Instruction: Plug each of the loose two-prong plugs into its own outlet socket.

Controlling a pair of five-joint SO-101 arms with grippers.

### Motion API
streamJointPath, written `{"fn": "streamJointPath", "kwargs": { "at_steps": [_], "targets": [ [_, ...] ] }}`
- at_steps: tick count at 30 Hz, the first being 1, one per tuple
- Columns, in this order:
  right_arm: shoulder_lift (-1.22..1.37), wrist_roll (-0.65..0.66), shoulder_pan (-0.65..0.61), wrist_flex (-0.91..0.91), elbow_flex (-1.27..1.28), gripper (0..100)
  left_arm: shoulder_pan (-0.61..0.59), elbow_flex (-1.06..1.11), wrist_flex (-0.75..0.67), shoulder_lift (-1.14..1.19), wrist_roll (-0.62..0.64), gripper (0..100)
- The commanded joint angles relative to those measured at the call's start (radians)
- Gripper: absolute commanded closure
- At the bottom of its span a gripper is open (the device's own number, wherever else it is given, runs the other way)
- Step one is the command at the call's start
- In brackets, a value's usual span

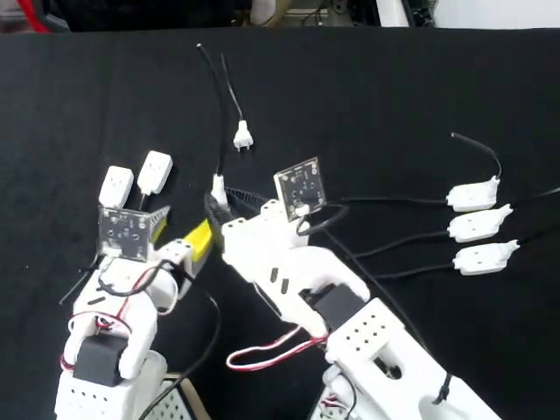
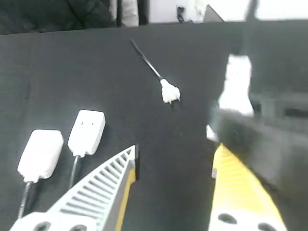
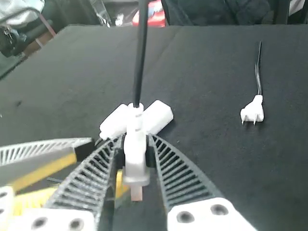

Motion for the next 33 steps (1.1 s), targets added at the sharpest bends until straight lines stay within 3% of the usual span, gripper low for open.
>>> {"fn": "streamJointPath", "kwargs": {
  "at_steps": [1,12,17,30,33],
  "targets": [
    [-0.007,0.002,-0.031,0.021,-0.016,98.7,-0.044,-0.051,-0.034,-0.003,0.021,74],
    [-0.008,0.002,-0.035,0.031,-0.019,98.7,-0.070,0.044,-0.155,-0.003,0.014,74],
    [-0.008,0.002,-0.035,0.155,-0.088,98.7,-0.136,0.071,-0.206,-0.003,0.014,74],
    [-0.004,0.072,-0.031,0.196,-0.114,98.7,-0.142,0.076,-0.195,-0.003,0.012,74],
    [-0.002,0.106,-0.028,0.198,-0.119,98.7,-0.145,0.067,-0.120,-0.003,-0.064,74]
  ]
}}
